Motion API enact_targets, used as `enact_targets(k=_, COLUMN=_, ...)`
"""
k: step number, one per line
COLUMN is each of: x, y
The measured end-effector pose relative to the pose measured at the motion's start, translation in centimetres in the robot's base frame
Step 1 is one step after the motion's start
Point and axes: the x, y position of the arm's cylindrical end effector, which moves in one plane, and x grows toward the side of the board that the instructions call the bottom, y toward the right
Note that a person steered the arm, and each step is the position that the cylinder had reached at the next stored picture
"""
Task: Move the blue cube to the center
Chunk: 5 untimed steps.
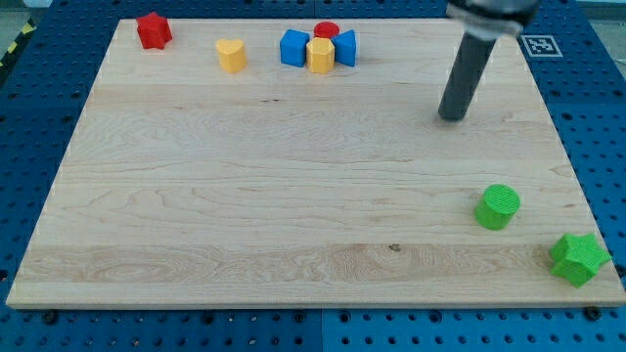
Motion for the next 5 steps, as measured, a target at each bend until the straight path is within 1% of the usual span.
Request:
enact_targets(k=1, x=-8.4, y=-0.2)
enact_targets(k=2, x=-13.2, y=-5.6)
enact_targets(k=3, x=-15.6, y=-12.7)
enact_targets(k=4, x=-16.2, y=-14.0)
enact_targets(k=5, x=-14.1, y=-13.9)
